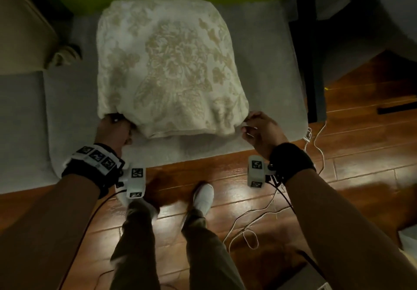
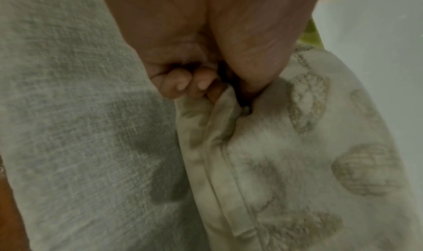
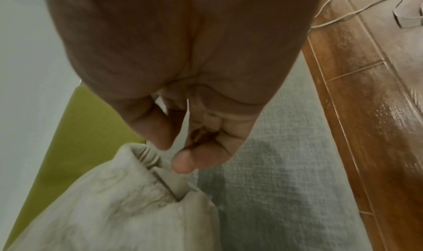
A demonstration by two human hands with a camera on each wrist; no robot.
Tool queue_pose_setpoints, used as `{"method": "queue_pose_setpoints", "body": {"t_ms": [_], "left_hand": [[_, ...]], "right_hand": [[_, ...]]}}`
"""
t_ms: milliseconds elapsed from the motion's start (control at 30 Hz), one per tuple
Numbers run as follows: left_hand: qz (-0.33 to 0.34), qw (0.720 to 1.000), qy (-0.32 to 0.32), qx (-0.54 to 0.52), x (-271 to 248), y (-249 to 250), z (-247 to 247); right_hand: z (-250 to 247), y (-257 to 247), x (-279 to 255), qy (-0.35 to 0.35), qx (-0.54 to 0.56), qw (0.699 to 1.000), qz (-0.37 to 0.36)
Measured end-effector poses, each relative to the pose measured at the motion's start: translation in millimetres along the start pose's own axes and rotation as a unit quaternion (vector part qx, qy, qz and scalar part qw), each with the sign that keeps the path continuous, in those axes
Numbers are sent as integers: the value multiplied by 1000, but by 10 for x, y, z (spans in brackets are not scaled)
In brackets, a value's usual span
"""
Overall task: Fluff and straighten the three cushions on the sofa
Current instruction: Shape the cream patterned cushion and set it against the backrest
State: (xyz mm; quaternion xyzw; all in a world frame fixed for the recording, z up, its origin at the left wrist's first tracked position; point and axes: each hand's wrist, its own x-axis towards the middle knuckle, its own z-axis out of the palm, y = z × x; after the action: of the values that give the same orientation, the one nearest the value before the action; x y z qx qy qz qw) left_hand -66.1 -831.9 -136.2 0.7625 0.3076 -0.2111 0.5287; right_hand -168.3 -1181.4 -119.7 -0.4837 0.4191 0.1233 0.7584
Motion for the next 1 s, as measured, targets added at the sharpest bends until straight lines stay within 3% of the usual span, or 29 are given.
{"method": "queue_pose_setpoints", "body": {"t_ms": [133, 300, 467, 600, 767, 867, 1000], "left_hand": [[10, 1000, 17, 10, -66, -12, 2], [17, 1000, 8, 24, -193, -19, -109], [2, 999, -44, 16, -263, -40, -305], [16, 999, -20, -42, -242, -64, -393], [0, 984, 51, -172, -271, -4, -375], [-10, 975, 35, -219, -301, -6, -452], [-42, 974, 52, -214, -307, -48, -488]], "right_hand": [[90, 31, 52, -53, -156, 986, 24], [208, -32, 2, -81, -93, 992, 33], [61, -3, 15, 0, -135, 991, 7], [30, 78, 48, 102, -236, 966, -27], [61, 44, 53, 123, -280, 948, -90], [-53, -20, 52, 89, -278, 948, -124], [-278, 5, 73, 176, -242, 949, -96]]}}
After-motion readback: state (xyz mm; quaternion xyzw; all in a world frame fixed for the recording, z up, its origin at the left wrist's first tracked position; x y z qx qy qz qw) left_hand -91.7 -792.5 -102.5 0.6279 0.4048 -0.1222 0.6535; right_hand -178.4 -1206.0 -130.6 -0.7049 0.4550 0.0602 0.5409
